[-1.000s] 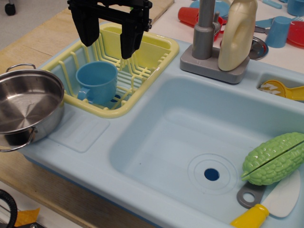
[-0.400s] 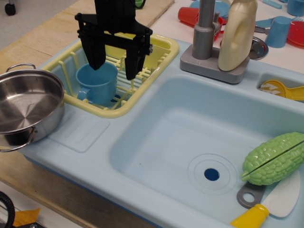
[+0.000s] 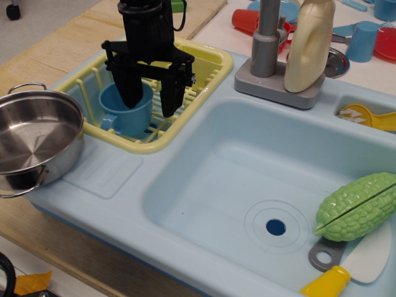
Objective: Put cup into pot or pan
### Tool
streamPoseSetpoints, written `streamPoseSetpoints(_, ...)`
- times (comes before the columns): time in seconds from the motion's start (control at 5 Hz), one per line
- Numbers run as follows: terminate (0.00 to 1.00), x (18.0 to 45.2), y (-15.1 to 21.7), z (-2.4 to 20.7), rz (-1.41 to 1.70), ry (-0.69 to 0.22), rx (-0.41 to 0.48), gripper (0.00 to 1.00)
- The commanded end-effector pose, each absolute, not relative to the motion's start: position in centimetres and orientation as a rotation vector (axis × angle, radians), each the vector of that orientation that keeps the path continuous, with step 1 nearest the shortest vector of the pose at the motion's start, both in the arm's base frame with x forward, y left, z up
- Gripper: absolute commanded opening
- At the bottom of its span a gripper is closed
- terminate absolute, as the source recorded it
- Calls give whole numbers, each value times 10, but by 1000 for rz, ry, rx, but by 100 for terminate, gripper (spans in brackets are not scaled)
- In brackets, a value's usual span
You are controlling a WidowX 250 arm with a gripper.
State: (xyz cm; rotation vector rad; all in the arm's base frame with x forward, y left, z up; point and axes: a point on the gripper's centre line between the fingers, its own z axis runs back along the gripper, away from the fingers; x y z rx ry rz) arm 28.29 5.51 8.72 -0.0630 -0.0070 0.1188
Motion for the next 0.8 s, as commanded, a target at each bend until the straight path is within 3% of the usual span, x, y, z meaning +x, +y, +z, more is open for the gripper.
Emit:
streamPoseSetpoints(0.0,0,289,58,89,131,-32,-65,0)
streamPoseSetpoints(0.2,0,287,58,87,140,-32,-73,0)
streamPoseSetpoints(0.6,0,282,55,127,119,-96,11,0)
